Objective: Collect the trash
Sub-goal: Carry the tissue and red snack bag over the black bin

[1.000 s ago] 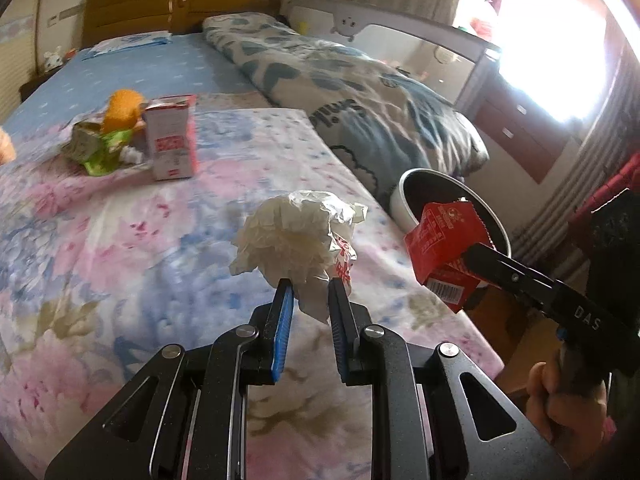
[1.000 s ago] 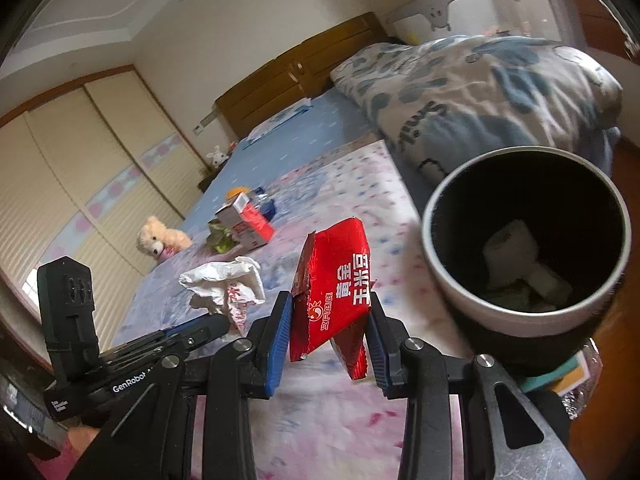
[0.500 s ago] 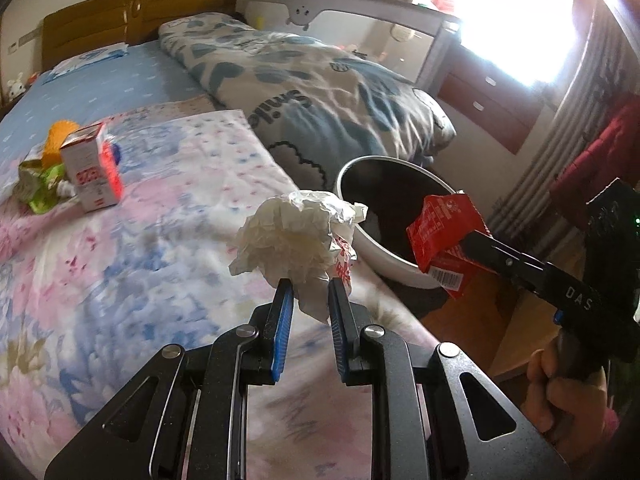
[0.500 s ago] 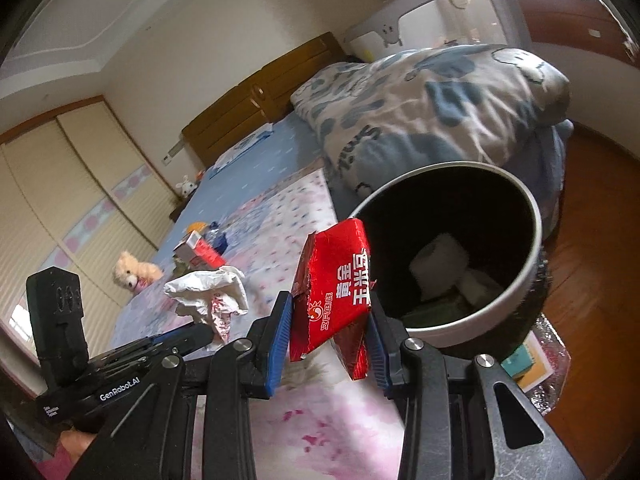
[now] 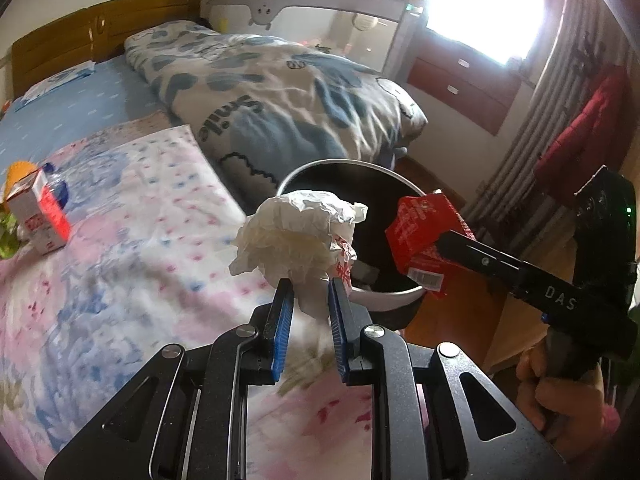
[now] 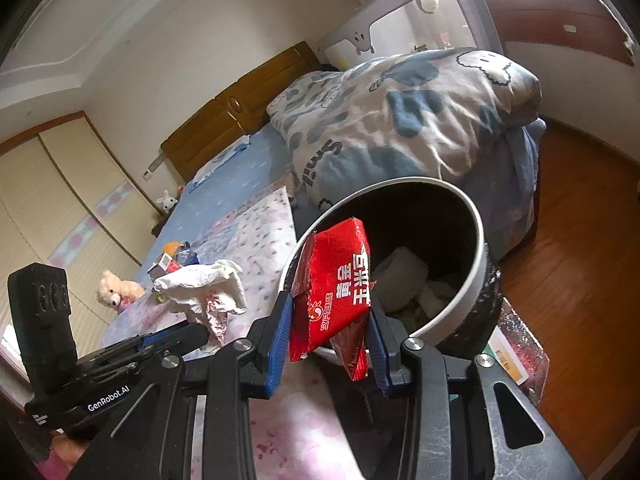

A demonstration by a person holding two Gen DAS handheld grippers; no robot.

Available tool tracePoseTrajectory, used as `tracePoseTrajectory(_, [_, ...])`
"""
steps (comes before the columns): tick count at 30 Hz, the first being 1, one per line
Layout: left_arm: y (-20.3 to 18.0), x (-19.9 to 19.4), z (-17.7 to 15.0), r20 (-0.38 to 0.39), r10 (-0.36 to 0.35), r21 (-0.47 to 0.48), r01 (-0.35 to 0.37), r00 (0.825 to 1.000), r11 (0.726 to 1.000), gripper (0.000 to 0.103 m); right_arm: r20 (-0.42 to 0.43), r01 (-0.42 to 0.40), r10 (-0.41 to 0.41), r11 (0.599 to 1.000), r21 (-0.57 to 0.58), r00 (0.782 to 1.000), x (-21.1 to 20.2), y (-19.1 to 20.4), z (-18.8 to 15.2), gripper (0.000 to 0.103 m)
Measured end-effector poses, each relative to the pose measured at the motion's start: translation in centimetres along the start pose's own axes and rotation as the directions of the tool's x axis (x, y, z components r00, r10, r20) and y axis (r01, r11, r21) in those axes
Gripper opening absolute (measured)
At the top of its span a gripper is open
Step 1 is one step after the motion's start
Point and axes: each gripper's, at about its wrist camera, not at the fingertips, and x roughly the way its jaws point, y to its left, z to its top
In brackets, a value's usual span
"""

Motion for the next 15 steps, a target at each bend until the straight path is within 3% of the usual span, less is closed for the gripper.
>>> tracePoseTrajectory(15, [-1.9, 2.6, 1.8, -0.026, -0.009, 0.035, 0.01, 1.0, 0.999, 0.017, 0.003, 0.025, -0.025, 1.0, 0.007, 1.0, 0.8, -1.9, 2.0, 0.036])
